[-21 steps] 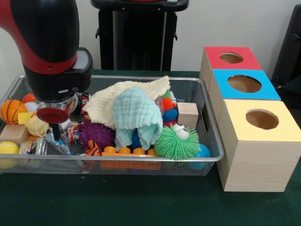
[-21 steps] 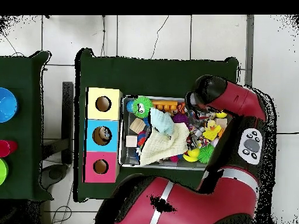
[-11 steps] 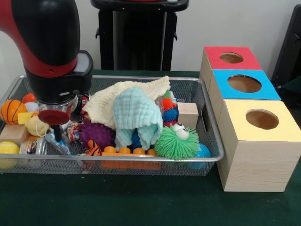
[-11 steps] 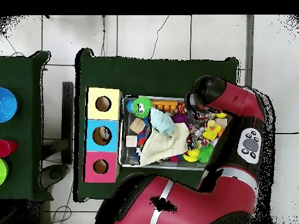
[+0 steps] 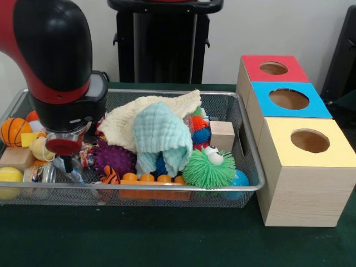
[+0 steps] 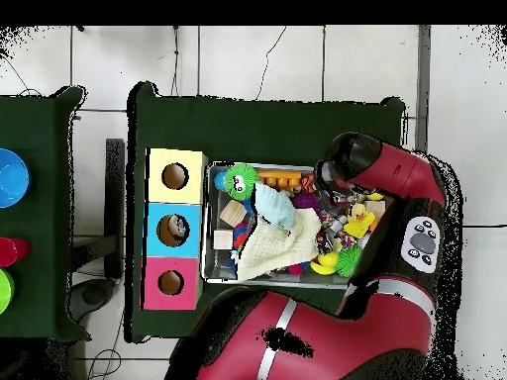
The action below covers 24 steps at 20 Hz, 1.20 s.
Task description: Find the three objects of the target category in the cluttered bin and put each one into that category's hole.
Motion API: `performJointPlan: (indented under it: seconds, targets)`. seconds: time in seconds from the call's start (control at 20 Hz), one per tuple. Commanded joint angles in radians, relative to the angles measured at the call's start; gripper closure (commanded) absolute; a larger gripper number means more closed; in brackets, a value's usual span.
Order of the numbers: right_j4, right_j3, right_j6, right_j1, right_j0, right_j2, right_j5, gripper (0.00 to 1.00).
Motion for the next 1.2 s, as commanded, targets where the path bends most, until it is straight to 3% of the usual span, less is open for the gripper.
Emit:
performJointPlan:
  seconds: [0.05, 0.25, 0.45, 0.75, 1.2]
  targets:
    - [-0.004, -0.02, 0.078, 0.058, -0.03, 0.052, -0.087, 0.0]
    - [-0.008, -0.024, 0.057, 0.062, -0.042, 0.057, -0.091, 0.0]
    - [0.001, 0.024, 0.071, 0.047, -0.039, 0.061, -0.108, 0.0]
    - [0.032, 0.172, 0.092, 0.01, -0.038, 0.09, -0.188, 0.0]
    - [0.048, 0.203, 0.103, 0.008, -0.032, 0.084, -0.21, 0.0]
